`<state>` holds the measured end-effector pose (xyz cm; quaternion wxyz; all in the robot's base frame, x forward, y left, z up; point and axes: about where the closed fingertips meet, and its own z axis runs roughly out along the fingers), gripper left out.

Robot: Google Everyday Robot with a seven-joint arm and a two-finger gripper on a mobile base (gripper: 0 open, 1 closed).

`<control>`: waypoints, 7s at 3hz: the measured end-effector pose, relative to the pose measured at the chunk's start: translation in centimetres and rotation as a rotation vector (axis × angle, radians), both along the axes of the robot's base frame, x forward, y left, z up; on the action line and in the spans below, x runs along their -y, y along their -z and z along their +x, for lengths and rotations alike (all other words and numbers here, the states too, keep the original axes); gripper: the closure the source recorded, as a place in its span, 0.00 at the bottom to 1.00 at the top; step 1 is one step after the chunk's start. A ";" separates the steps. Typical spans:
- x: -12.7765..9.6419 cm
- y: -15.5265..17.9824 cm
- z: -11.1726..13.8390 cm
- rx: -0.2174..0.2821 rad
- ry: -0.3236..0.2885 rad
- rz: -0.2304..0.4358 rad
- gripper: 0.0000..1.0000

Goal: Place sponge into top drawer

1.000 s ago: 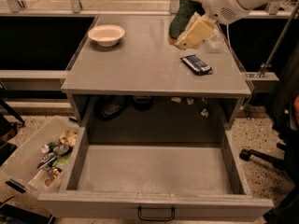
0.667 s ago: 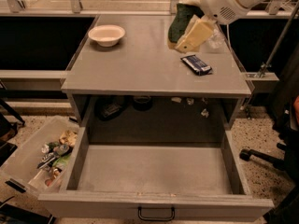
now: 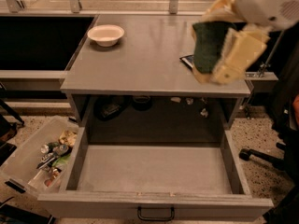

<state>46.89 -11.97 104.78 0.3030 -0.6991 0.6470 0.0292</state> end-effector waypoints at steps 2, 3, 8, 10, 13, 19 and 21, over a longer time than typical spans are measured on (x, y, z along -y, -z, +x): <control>1.3 -2.1 -9.1 -0.051 -0.014 -0.086 1.00; 2.0 -1.9 -9.5 -0.025 0.010 -0.043 1.00; 8.3 10.0 -8.0 -0.065 0.180 0.310 1.00; 8.8 20.6 1.5 -0.209 0.251 0.559 1.00; 6.9 34.5 4.6 -0.353 0.367 0.529 1.00; 5.3 41.2 5.8 -0.429 0.434 0.528 0.11; 5.3 41.2 5.8 -0.429 0.434 0.528 0.00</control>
Offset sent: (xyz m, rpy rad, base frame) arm -0.0738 -0.0146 0.0088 -0.0715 0.0685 0.0181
